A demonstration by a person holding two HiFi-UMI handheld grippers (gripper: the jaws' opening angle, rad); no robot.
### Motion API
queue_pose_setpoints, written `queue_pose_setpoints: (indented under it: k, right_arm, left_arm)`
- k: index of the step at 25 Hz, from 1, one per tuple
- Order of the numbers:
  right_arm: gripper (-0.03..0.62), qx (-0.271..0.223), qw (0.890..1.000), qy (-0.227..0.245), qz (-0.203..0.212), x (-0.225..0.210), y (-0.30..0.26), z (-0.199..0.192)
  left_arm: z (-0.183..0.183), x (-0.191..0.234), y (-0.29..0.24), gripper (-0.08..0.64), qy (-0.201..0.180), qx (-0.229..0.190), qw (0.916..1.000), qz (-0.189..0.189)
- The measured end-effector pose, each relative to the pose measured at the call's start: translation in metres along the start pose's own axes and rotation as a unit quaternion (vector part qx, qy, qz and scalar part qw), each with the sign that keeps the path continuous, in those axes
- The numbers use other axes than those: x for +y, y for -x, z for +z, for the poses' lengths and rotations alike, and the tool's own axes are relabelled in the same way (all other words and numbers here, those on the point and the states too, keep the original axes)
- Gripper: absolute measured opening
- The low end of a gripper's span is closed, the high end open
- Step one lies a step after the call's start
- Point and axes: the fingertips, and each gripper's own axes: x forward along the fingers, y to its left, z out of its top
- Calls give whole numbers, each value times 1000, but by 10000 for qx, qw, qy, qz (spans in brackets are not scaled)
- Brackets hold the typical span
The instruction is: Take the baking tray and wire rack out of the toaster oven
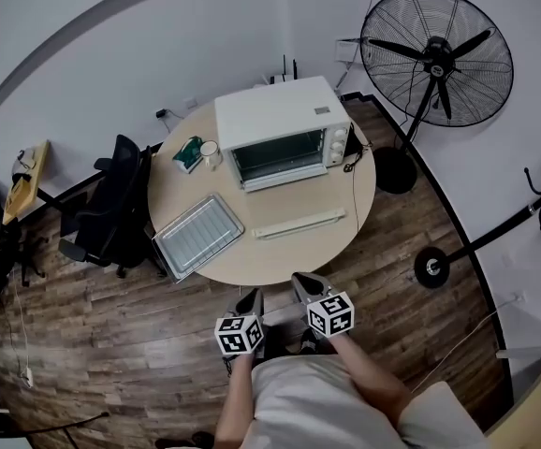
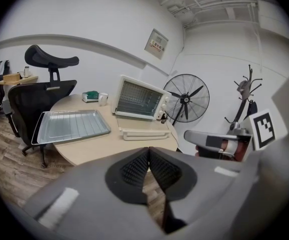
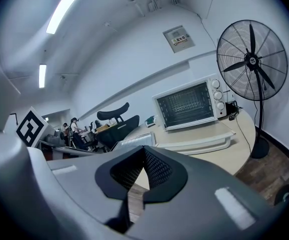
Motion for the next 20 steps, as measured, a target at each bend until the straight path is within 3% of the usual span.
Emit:
queue_pose_setpoints:
  k: [20]
  right_arm:
    - [0,-10,9998,165,-59,5,5,-3]
  left_arm:
    - [-14,7,11,57,154,-29,9998,127]
